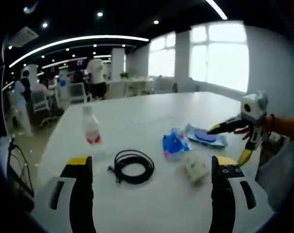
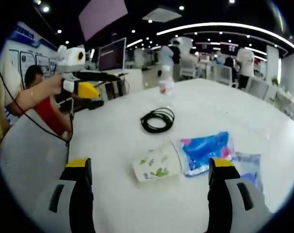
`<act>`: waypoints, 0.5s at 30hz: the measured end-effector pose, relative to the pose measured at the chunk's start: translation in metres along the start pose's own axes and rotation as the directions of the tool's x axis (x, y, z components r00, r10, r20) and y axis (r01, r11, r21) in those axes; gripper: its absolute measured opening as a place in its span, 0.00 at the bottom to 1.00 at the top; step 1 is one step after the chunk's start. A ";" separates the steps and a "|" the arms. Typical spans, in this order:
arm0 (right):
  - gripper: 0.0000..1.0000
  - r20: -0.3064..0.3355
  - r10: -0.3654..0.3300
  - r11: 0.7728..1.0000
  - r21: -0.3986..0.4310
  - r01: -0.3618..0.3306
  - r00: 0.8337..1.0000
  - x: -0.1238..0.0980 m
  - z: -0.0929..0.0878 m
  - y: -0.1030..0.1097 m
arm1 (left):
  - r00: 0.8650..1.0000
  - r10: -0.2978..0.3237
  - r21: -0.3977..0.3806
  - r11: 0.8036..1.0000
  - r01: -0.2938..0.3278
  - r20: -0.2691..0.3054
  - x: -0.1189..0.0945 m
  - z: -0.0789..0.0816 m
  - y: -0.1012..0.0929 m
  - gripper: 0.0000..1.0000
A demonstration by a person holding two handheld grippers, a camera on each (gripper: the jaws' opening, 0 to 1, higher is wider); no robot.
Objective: Arrange the tabletop items into an orderly group along one side of the table until the central work area is clear of visible clutter.
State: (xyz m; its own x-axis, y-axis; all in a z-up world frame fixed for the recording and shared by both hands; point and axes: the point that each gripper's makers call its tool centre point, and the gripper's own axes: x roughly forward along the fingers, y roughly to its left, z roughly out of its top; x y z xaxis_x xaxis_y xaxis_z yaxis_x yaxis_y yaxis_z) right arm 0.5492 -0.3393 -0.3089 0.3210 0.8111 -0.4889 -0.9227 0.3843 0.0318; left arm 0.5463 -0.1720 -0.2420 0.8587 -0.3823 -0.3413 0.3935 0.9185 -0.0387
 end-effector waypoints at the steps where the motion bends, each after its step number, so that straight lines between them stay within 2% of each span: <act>1: 0.96 0.001 -0.001 1.000 -0.004 0.001 1.000 0.002 0.000 -0.001 | 1.000 0.002 -0.002 1.000 -0.002 0.001 0.000 -0.001 0.000 0.99; 7: 0.91 -0.027 0.000 0.999 -0.047 -0.001 1.000 0.014 -0.007 -0.006 | 1.000 0.006 -0.001 1.000 -0.006 -0.006 -0.002 -0.006 -0.003 0.99; 11: 0.88 -0.034 0.005 0.999 -0.039 -0.006 0.999 0.020 -0.010 -0.007 | 1.000 0.004 -0.011 1.000 -0.004 -0.006 -0.003 -0.009 -0.004 0.99; 12: 0.87 -0.035 0.011 0.999 -0.032 -0.012 0.999 0.022 -0.011 -0.007 | 1.000 0.003 -0.014 1.000 -0.003 0.006 -0.003 -0.009 -0.004 0.99; 13: 0.86 -0.036 0.013 0.999 -0.032 -0.014 0.999 0.022 -0.012 -0.007 | 0.999 0.004 -0.017 1.000 -0.003 0.045 -0.004 -0.004 -0.005 0.99; 15: 0.86 -0.037 0.019 0.999 -0.033 -0.020 0.999 0.024 -0.012 -0.005 | 0.999 -0.001 -0.015 1.000 0.002 0.045 -0.004 -0.005 -0.006 0.99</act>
State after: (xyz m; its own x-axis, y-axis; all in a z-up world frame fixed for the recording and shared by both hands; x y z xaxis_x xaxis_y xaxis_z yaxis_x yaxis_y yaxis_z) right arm 0.5594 -0.3271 -0.3311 0.2957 0.8014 -0.5198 -0.9354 0.3535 0.0128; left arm 0.5390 -0.1752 -0.2447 0.8722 -0.3873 -0.2990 0.3899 0.9193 -0.0532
